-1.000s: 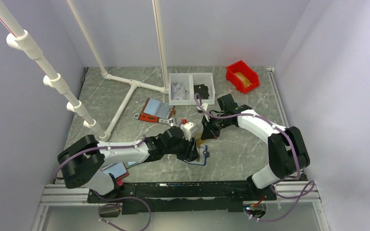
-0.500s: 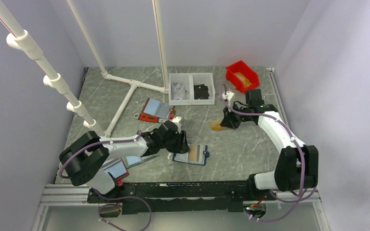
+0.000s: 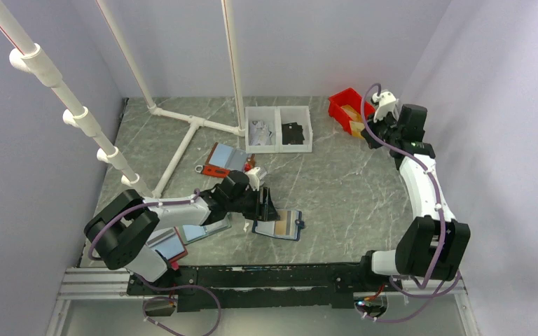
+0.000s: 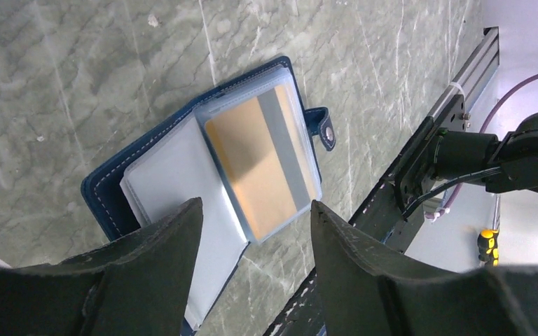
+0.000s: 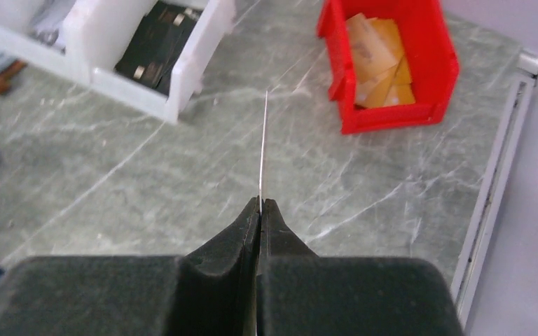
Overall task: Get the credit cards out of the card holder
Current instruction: Place the credit card in the storage box.
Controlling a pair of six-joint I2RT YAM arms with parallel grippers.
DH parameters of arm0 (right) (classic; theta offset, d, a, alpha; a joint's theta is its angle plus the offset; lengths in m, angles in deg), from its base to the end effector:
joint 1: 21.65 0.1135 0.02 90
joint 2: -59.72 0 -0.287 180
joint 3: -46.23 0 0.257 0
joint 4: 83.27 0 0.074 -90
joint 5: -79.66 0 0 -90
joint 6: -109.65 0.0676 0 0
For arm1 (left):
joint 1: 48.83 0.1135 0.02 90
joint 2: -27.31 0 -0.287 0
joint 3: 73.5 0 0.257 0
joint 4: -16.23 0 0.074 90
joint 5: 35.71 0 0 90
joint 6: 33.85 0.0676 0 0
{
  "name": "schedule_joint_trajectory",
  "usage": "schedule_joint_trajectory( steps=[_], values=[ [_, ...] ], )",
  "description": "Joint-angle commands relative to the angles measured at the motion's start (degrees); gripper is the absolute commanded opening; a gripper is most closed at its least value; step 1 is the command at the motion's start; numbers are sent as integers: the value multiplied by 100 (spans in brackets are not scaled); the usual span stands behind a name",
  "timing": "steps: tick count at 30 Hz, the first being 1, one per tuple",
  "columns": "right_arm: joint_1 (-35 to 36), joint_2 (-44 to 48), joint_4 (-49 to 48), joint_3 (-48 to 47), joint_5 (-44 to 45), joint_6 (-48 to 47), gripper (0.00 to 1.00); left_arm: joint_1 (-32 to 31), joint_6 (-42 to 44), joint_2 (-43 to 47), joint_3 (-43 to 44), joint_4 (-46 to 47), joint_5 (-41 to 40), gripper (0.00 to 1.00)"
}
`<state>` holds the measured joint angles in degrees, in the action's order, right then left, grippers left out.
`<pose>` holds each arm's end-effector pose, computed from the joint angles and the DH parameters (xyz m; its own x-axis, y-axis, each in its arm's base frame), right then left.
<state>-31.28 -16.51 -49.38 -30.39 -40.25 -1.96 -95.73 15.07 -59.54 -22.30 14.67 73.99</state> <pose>0.3204 -0.0202 0.3208 -0.4083 -0.2545 -0.8766 -0.4467 0.8932 -0.0512 0.2038 -0.2512 0.1670 -0.8837 0.0389 -0.4664 0.3849 0.6273 -0.6770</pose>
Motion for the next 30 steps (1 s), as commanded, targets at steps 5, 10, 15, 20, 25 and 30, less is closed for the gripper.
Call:
schedule_joint_trajectory(
  steps=[5, 10, 15, 20, 25, 30],
  values=[
    [-20, -1038, -1177, -943, 1185, 1796, 0, 31, -535, 516, -473, 1282, 78, 66],
    [-48, -1567, -1458, -1378, 1325, 2492, 0, 47, -718, 760, -590, 1582, 124, 66],
    [-48, -2053, -1416, -1844, 1260, 2819, 0, 136, -731, 1247, -629, 1464, 83, 67],
    [-65, -2452, -1464, -2187, 1238, 3114, 0, 341, -371, 2208, -347, 385, -197, 86],
    [-90, -2993, -1342, -2786, 1183, 3516, 0, 553, 438, 3092, 420, -1509, -864, 99],
    [-133, -3517, -1282, -3342, 1050, 3942, 0, 1147, 1715, 3153, 1715, -3307, -722, 99]
  ],
)
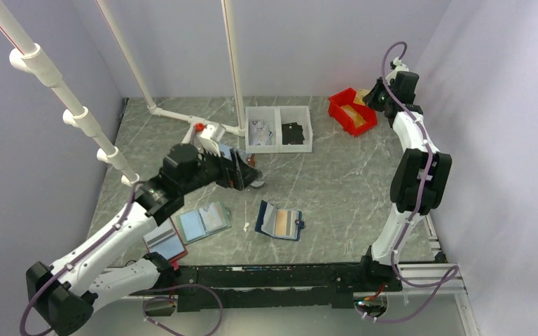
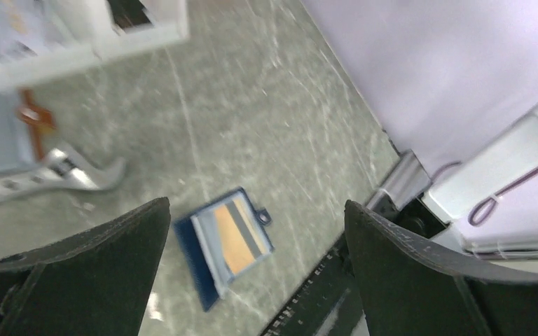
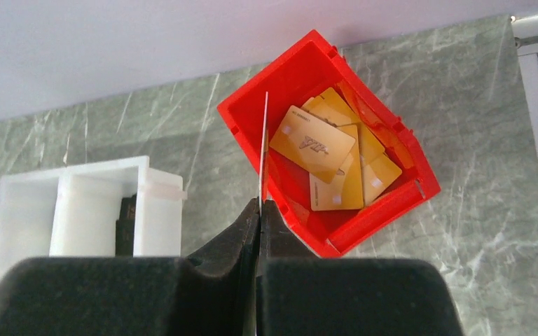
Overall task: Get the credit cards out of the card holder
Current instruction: Place the credit card in the storage box.
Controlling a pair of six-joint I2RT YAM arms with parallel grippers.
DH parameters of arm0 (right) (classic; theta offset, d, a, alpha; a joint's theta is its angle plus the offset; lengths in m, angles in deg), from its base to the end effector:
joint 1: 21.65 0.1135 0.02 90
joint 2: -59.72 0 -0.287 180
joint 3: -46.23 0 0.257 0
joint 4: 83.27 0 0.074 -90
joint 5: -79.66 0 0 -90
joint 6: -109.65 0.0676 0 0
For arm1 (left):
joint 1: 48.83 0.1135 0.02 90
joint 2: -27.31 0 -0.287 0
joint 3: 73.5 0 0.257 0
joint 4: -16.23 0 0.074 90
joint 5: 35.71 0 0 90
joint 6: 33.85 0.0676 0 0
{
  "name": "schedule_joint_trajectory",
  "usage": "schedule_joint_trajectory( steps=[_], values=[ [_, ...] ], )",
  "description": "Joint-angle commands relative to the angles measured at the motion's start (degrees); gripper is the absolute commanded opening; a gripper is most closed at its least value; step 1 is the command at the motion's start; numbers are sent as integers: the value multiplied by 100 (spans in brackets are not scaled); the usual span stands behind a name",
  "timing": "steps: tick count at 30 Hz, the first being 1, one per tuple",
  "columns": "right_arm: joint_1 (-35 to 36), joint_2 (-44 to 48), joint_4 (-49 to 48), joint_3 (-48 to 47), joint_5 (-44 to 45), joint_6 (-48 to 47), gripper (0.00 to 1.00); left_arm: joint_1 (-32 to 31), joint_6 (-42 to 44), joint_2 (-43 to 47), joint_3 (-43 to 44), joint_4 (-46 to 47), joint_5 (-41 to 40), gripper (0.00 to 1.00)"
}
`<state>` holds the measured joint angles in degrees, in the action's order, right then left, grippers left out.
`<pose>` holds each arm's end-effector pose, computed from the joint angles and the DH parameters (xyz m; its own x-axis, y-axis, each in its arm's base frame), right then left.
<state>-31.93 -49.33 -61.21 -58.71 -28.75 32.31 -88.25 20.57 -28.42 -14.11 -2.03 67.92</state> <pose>0.4899 -0.0672 0.3054 -0.4474 0.2925 -0.8451 -0.0118 0.9430 0.3326 0.1831 -0.1711 0.3319 -0.6199 -0.2224 -0.7525 0.5319 0.5860 -0.6114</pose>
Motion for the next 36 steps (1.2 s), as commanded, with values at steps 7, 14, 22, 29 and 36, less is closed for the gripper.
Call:
schedule_joint_trajectory(
  steps=[7, 14, 22, 29, 36],
  values=[
    [-120, -653, -271, -754, -373, 877, 0, 1392, 2369, -622, 1818, -2428, 588, 99],
    [-149, -1012, -362, -908, -395, 1001, 0, 1736, 3073, -1049, 1846, -2078, 555, 99],
    [-202, -1348, -365, -1017, -449, 942, 0, 1736, 3292, -567, 664, -918, 166, 100],
    [-202, -1535, -327, -1110, -469, 801, 0, 1745, 3487, -393, 375, -818, -292, 99],
    [-202, -1655, -280, -1177, -362, 612, 1, 1745, 3487, -470, 358, -826, -193, 99]
  ],
)
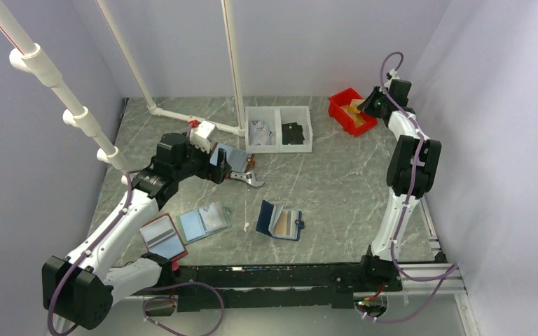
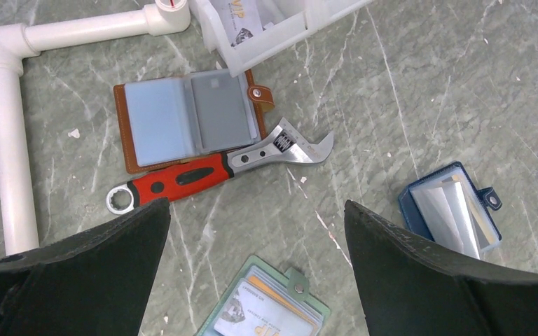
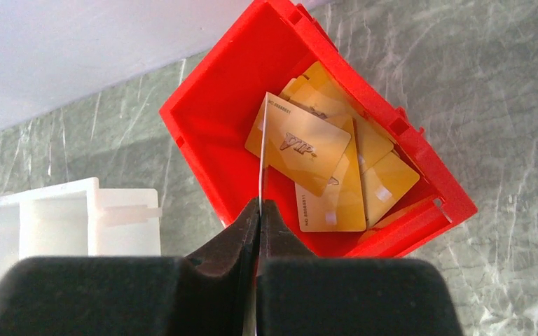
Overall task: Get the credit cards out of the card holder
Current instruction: Place the credit card in the storage box, then remove the credit card from the card holder.
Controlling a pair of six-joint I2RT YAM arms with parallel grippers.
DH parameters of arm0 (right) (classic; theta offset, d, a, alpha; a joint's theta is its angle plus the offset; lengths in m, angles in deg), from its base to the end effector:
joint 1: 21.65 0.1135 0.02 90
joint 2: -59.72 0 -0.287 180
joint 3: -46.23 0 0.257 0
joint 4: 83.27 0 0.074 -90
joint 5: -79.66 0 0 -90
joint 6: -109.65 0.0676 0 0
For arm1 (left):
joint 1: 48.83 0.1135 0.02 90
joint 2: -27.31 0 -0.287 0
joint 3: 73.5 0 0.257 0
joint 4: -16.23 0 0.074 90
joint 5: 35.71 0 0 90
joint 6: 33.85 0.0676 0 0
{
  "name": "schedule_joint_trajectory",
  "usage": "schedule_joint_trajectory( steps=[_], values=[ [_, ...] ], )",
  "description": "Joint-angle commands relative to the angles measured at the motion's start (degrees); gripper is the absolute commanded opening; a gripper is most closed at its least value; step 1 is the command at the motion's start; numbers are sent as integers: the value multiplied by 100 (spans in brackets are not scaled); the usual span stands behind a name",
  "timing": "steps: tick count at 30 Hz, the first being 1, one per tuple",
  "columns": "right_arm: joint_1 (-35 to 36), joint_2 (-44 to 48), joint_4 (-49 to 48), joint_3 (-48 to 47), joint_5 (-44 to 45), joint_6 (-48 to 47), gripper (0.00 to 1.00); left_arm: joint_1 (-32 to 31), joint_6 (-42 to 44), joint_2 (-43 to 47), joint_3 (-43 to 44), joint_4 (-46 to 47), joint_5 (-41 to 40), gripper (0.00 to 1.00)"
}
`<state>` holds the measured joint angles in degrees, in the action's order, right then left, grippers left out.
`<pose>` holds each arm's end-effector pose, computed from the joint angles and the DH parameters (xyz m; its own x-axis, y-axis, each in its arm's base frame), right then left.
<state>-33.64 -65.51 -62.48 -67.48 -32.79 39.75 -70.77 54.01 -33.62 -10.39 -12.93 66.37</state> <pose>0.5460 -0.0896 0.2237 -0.5335 0.4380 -0.7235 0.0635 0.8738 0.4821 0.2379 -0.1111 0.3106 -0.4406 0.1381 -0.8870 0.5223 0.8431 -0.1282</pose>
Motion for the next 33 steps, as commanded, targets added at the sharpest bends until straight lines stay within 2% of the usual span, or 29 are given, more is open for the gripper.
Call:
schedule_joint_trajectory(
  steps=[1, 12, 19, 24, 30, 33],
  values=[
    [-32, -67, -157, -305, 41, -121, 2, -4, 143, 42, -21, 265, -26, 99],
    [12, -76, 43, -407, 465, -556, 30, -4, 368, -51, -30, 256, -91, 99],
    [12, 533, 131, -54, 457, -937, 33, -4, 353, -17, -30, 244, -116, 99],
    [12, 1303, 256, 464, -373, -1578, 39, -4, 339, 64, -21, 193, -180, 99],
    [4, 2415, 960, 1232, -2491, -3222, 53, -4, 301, 149, -39, 187, -137, 99],
    [4, 3020, 1130, 1811, -3092, -3550, 62, -4, 279, 183, -46, 168, -159, 100]
  ],
)
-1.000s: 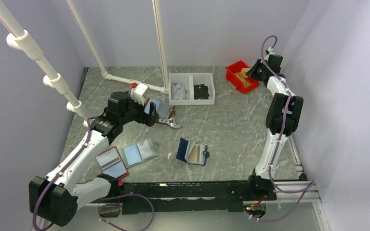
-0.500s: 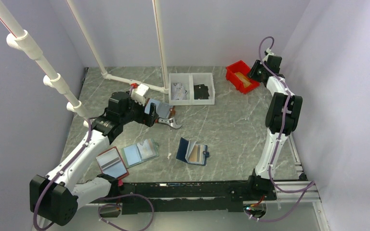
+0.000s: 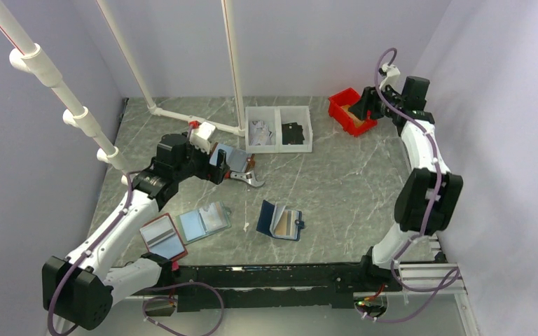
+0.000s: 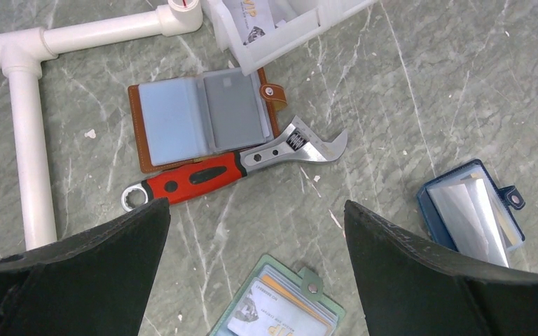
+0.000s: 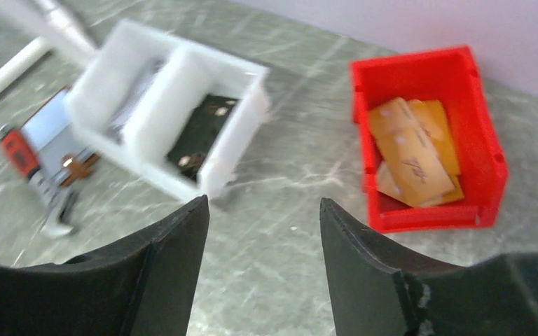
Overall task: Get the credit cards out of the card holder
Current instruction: Remove the credit card from the card holder.
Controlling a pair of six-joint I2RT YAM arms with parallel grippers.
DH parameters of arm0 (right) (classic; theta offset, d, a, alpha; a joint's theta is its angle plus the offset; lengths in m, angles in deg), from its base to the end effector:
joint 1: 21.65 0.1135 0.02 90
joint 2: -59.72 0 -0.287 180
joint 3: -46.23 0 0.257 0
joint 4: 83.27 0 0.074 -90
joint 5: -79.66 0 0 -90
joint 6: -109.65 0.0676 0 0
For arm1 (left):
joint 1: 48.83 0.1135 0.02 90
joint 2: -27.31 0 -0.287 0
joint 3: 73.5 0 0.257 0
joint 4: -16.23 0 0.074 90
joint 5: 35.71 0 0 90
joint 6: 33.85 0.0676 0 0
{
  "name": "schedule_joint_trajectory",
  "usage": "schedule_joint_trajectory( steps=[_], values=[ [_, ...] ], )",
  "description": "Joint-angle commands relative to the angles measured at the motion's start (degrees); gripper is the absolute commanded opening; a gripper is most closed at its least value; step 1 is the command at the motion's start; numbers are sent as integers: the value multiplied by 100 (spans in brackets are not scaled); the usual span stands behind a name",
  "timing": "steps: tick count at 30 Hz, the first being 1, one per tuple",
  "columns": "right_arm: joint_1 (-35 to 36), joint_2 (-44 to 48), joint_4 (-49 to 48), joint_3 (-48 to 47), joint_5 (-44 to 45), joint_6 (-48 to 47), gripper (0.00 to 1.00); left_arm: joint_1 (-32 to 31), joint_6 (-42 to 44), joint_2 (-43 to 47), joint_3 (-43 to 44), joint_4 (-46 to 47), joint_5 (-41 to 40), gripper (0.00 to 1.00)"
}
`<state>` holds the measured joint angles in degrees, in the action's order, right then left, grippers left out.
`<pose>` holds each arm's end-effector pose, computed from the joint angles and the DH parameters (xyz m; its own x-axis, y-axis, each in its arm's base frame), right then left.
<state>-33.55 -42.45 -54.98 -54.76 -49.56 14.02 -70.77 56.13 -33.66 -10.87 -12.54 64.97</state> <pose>0.4467 -0.0504 0.3266 -0.4419 0.0155 -0.8969 -0.4243 0.8773 0.2242 0.2389 -0.1097 0.3079 -0.4229 0.1700 -0.8901 0.5200 0.8499 -0.0848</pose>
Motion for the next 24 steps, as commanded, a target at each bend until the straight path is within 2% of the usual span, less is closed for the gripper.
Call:
schedule_joint_trajectory(
  steps=[1, 4, 8, 14, 20, 24],
  values=[
    [-5, 933, 421, 802, -1541, -1089, 64, -4, 51, 205, -10, 134, -20, 100],
    [-5, 1620, 726, 1289, -1845, -1475, 72, -4, 36, 255, -32, 150, 10, 99],
    [-5, 2285, 1091, 1835, -2133, -1837, 77, -4, 38, 308, -51, 172, 203, 99],
    [-62, 3651, 442, 3257, -2203, -1902, 98, -4, 41, 402, -89, 221, 412, 99],
    [-119, 4353, 266, 3887, -2810, -1988, 99, -4, 36, 489, -118, 232, 523, 99],
    [-145, 4574, -286, 4298, -3007, -1675, 99, -4, 37, 466, -131, 252, 634, 99]
  ],
)
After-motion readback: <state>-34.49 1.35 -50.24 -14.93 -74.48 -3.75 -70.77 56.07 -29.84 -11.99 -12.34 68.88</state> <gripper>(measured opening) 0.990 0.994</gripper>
